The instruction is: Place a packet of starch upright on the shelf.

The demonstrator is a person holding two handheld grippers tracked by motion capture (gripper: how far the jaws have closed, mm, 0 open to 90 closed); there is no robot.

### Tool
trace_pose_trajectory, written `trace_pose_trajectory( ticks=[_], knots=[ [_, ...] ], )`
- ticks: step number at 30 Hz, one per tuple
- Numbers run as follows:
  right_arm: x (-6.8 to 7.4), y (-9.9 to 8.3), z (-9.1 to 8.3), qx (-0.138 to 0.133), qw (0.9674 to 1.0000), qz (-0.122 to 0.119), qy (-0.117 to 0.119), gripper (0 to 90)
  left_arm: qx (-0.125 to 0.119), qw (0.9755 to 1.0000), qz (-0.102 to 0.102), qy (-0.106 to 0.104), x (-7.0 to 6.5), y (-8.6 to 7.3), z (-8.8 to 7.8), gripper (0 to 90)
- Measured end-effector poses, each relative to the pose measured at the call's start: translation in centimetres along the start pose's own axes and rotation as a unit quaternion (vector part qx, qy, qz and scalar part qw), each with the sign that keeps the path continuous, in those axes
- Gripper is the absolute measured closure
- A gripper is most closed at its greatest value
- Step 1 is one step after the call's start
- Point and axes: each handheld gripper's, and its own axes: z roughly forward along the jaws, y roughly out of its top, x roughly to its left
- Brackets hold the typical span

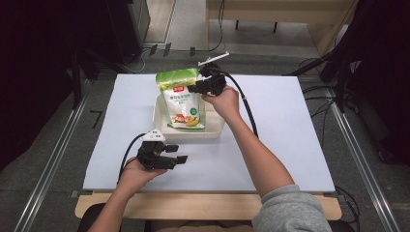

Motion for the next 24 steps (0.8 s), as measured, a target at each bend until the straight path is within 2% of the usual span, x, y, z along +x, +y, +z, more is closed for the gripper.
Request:
trace_pose_trajectory(
  ticks=[4,6,8,13,15,17,19,20,22,24],
  knots=[
    [-0.1,-0.4,-1.1,-0.005,1.0000,0.000,-0.008,54.8,0.000,1.0000,0.000,0.000,0.0,0.0,0.1,38.3],
    [-0.2,-0.6,-1.7,-0.004,1.0000,0.002,-0.005,51.6,0.000,1.0000,0.000,-0.001,0.1,0.1,0.1,38.1],
    [-0.1,-1.0,-2.6,-0.002,1.0000,-0.007,0.001,47.5,0.001,1.0000,-0.002,-0.002,0.1,0.1,0.2,37.9],
    [0.0,-1.7,-4.0,-0.008,0.9998,-0.016,0.008,43.2,0.002,1.0000,-0.003,-0.001,0.2,0.1,0.2,37.8],
    [-0.1,-2.7,-5.0,-0.007,0.9997,-0.015,0.018,42.2,0.000,1.0000,-0.004,-0.002,0.2,0.1,0.3,37.7],
    [-0.1,-3.1,-5.3,-0.007,0.9996,-0.018,0.021,41.7,0.001,1.0000,-0.004,-0.002,0.2,0.1,0.4,37.7],
    [0.0,-4.1,-6.0,-0.010,0.9994,-0.022,0.024,41.4,0.002,1.0000,-0.003,-0.002,0.1,0.2,0.4,37.6],
    [0.2,-5.2,-6.6,-0.012,0.9993,-0.024,0.025,41.2,0.003,1.0000,-0.004,-0.002,0.1,0.2,0.4,37.7],
    [0.2,-5.6,-6.9,-0.011,0.9993,-0.026,0.026,41.2,0.003,1.0000,-0.005,-0.002,0.1,0.2,0.5,37.6],
    [0.4,-6.8,-7.6,-0.008,0.9989,-0.037,0.028,41.1,0.007,1.0000,-0.003,0.000,0.1,0.3,0.5,37.6]
  ],
)
